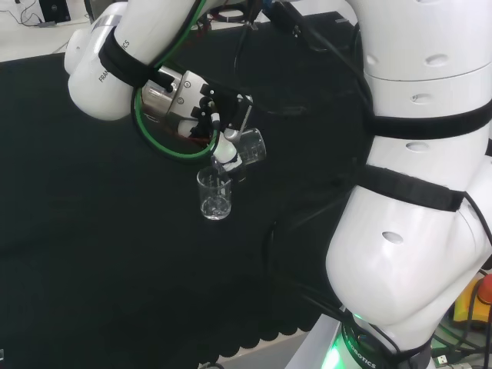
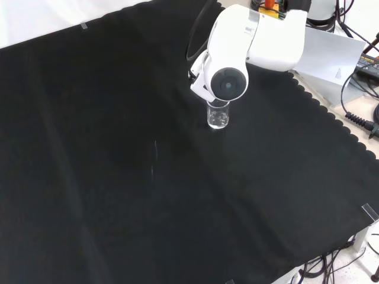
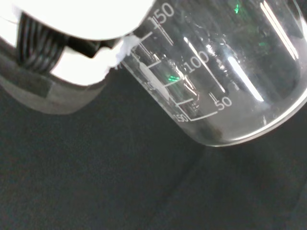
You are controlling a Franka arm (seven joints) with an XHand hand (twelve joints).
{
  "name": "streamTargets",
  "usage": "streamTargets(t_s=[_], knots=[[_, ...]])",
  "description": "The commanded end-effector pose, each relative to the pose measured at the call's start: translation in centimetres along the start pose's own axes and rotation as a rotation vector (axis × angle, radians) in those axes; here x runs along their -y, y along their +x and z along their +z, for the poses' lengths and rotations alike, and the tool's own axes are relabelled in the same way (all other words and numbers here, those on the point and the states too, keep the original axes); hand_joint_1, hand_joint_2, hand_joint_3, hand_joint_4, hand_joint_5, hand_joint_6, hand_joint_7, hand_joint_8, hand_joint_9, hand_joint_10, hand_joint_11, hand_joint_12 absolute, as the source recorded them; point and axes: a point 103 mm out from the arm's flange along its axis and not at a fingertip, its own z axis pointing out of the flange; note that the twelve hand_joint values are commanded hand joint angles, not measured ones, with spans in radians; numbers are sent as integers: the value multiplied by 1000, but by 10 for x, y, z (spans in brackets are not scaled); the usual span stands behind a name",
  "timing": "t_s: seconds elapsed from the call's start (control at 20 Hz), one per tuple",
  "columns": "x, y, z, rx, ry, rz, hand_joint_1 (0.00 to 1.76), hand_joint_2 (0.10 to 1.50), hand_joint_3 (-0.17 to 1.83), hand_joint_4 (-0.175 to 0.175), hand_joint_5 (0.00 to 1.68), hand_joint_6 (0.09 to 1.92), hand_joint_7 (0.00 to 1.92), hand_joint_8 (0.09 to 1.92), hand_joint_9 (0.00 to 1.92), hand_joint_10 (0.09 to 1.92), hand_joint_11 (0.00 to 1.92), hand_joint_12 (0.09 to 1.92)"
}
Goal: Pour the water from the handheld beaker into the one on the table.
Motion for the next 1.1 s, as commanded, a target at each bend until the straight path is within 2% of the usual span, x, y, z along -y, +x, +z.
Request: streamTargets(t_s=[0.05, 0.4, 0.55, 0.85, 1.1], knots=[[1, 0, 0, 6, 5, 3, 1154, 606, 718, 165, 1322, 607, 1704, 332, 1841, 87, 1509, 531], [3, 0, -1, -2, 5, -1, 1154, 606, 717, 164, 1322, 607, 1705, 331, 1840, 87, 1507, 530], [3, 1, -2, -21, -13, -4, 1154, 607, 716, 164, 1322, 607, 1705, 330, 1840, 87, 1506, 530], [4, -6, 1, -151, -83, -47, 1154, 608, 715, 163, 1321, 607, 1704, 329, 1838, 87, 1506, 529], [4, -16, 9, -228, -150, -64, 1153, 610, 712, 165, 1319, 608, 1701, 326, 1834, 87, 1507, 530]])
